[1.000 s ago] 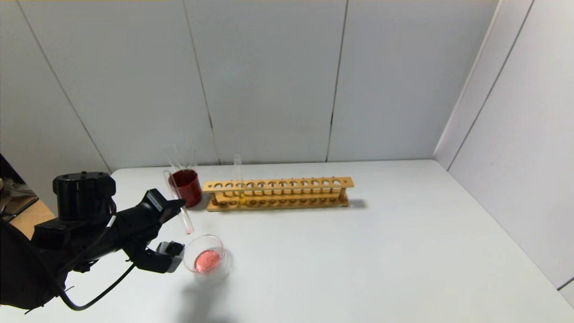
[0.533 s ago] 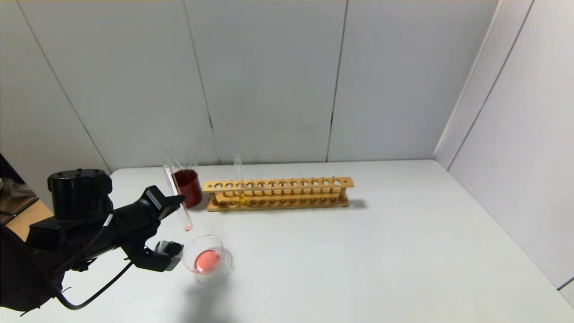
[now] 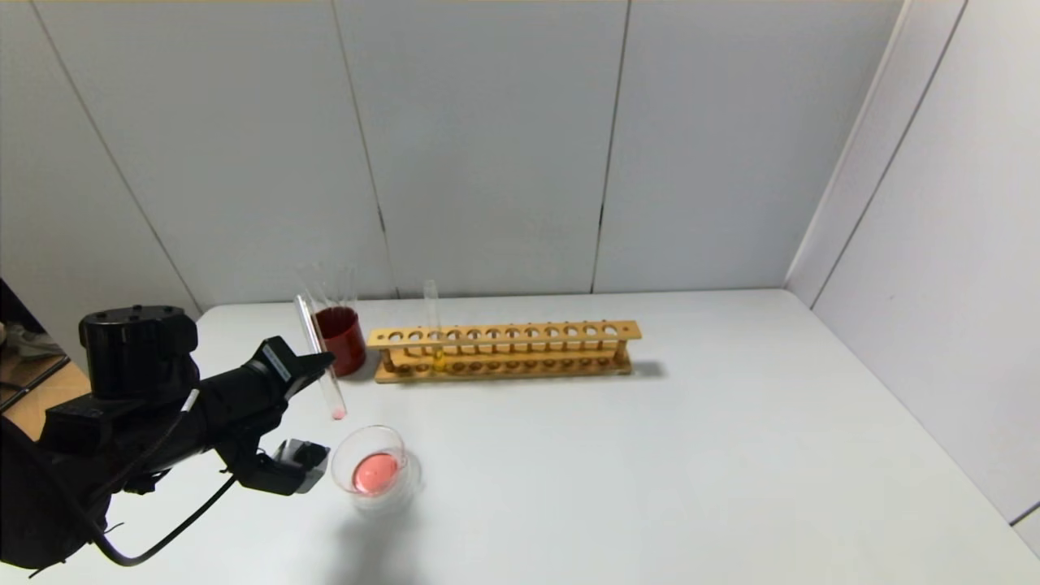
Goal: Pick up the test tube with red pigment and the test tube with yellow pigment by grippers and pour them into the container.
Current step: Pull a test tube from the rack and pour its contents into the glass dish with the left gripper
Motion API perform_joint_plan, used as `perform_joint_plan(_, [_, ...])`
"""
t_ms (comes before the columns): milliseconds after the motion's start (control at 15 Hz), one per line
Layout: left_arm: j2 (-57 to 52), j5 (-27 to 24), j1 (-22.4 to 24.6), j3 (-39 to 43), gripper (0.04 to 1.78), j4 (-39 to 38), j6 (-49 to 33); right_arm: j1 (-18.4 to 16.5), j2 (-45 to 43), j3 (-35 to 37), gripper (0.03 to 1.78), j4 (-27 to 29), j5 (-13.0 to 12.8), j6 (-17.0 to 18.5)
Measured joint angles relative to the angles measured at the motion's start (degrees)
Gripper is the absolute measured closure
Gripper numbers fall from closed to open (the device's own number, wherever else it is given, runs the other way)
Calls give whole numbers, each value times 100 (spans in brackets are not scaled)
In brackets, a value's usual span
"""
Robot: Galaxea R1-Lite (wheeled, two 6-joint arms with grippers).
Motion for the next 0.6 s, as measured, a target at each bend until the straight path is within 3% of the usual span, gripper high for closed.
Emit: perform_joint_plan(600, [-69,123,-66,-39,151,11,354,0,0,0,6,0,0,0])
